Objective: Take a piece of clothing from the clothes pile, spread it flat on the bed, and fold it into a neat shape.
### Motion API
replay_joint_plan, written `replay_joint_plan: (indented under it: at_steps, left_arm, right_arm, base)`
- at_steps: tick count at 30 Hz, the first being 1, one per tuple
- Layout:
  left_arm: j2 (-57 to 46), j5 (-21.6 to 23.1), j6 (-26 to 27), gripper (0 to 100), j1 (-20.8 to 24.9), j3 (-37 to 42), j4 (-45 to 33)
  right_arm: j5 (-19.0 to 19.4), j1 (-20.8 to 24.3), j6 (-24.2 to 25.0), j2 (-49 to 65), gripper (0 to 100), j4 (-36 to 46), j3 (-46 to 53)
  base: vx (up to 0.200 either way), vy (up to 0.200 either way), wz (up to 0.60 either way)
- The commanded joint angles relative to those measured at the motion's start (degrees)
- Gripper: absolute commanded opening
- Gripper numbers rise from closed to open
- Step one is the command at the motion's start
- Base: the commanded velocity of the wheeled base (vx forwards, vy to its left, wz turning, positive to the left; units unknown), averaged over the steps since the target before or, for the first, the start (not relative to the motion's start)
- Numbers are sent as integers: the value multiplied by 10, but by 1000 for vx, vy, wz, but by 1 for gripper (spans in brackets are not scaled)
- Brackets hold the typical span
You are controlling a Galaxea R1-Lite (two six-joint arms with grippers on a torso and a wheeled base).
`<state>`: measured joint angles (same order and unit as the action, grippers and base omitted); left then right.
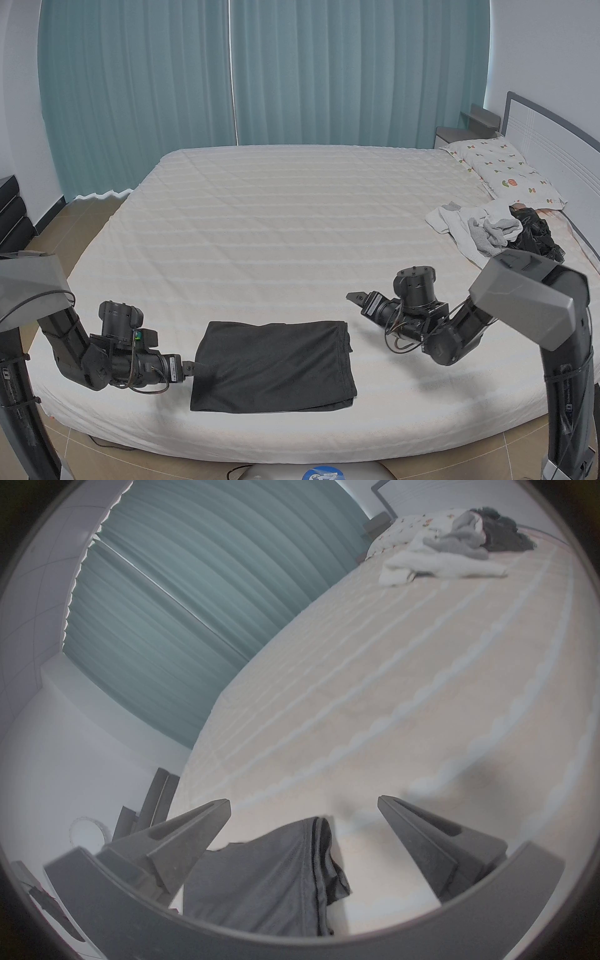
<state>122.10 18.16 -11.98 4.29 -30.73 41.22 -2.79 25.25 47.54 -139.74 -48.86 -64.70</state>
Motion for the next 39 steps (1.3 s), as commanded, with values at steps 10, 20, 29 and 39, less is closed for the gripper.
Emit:
replay_joint_plan:
  at_steps: [10, 20, 29, 39]
  left_arm:
    - [-298, 1, -112, 100, -42, 20, -3]
    - [-548, 8, -110, 100, -41, 73, -109]
    - [-721, 9, -107, 100, -37, 70, -262]
    - [-846, 9, -90, 100, -37, 66, -344]
  right_arm:
    - [-3, -65, -29, 412, 100, -2, 279]
    - [-54, -64, -262, 704, 100, 3, 468]
    - [-109, -74, -310, 825, 100, 8, 541]
    - [-103, -125, -421, 1030, 100, 192, 519]
  base:
    - [0, 0, 0]
    - [0, 0, 0]
    - [0, 0, 0]
    - [0, 0, 0]
